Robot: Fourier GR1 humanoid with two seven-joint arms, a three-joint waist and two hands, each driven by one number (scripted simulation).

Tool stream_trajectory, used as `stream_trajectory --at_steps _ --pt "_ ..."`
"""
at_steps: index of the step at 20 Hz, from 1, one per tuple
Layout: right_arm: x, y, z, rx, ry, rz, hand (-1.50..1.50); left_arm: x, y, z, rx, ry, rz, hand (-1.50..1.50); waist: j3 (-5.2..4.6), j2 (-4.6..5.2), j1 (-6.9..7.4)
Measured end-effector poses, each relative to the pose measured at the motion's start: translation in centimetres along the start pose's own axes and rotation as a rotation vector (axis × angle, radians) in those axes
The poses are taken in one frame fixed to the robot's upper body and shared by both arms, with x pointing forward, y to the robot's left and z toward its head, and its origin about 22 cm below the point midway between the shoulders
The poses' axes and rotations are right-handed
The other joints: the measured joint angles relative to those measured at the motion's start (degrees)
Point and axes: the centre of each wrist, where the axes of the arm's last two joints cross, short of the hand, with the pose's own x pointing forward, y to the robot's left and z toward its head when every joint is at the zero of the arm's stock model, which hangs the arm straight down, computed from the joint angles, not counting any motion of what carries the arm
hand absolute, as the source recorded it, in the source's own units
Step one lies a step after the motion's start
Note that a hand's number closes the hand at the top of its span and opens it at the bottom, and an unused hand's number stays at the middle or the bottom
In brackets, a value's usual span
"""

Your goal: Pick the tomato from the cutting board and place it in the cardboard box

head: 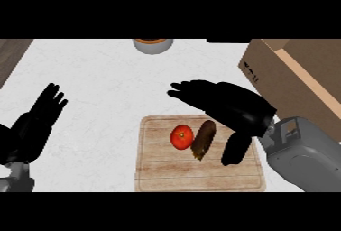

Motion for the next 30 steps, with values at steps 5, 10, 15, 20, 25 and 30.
stream_trajectory --at_steps 5,10,15,20,25,30 --pt "1.7 0.0 -2.3 0.105 0.091 -0.001 -1.50 0.2 0.3 0.6 -0.003 -0.006 -0.001 0.00 0.06 0.16 -0.03" --pt "2.6 1.1 -3.4 0.177 0.151 -0.003 -1.50 0.2 0.9 0.9 0.001 -0.008 -0.001 0.00 0.09 0.22 -0.19" --pt "2.2 1.4 -3.3 0.224 0.187 0.016 -1.50 0.1 1.0 1.0 -0.001 -0.006 0.002 0.00 0.12 0.27 -0.31" --pt "1.5 1.7 -3.6 0.242 0.198 0.023 -1.50 0.6 0.2 1.0 0.006 -0.003 0.005 0.00 0.13 0.30 -0.29" --pt "1.2 3.0 -3.1 0.232 0.176 0.021 -1.50 0.3 1.0 1.1 -0.001 -0.006 0.003 0.00 0.13 0.30 -0.33" --pt "2.0 3.3 -3.6 0.215 0.146 0.031 -1.50 -0.1 0.5 1.3 -0.002 -0.012 0.003 0.00 0.14 0.30 -0.31"
